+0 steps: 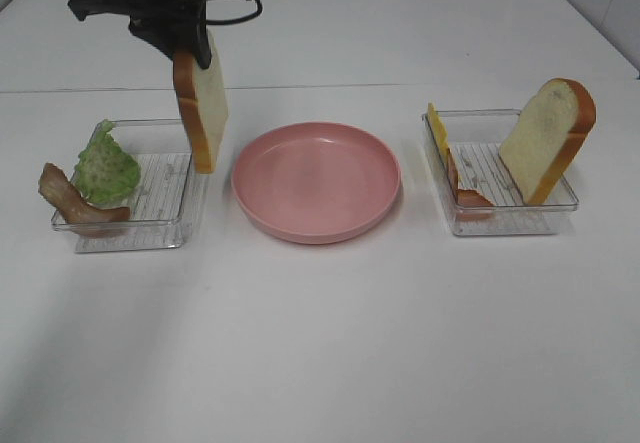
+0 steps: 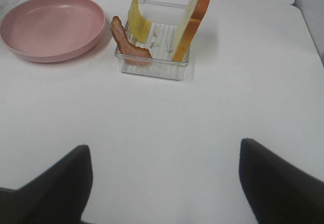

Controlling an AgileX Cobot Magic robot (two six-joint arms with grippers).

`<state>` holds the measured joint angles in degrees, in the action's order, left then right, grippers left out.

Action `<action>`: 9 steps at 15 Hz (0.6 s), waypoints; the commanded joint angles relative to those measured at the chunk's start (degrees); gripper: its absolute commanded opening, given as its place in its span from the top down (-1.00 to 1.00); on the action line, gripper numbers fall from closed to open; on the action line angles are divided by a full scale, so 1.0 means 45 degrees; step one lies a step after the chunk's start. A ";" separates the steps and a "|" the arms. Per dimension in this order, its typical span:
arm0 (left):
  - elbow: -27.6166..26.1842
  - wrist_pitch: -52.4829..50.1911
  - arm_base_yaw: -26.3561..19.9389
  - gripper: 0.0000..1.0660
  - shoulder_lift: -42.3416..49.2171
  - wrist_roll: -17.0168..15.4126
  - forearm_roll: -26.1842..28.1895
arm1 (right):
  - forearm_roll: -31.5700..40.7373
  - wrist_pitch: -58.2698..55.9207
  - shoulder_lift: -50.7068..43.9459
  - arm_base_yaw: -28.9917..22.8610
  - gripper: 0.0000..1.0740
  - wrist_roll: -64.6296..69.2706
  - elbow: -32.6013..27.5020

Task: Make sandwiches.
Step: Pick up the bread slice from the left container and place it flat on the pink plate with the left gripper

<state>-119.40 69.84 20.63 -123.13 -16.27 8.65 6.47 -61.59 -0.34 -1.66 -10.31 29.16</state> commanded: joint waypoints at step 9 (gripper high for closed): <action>-0.0293 -0.0700 -0.0700 1.00 -0.1706 0.3361 0.7818 | 0.0013 0.0102 -0.0166 0.0076 -0.40 0.0013 -0.0013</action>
<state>-120.61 67.27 17.30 -130.35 -1.83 41.65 6.47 -61.59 -0.34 -1.66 -10.31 29.16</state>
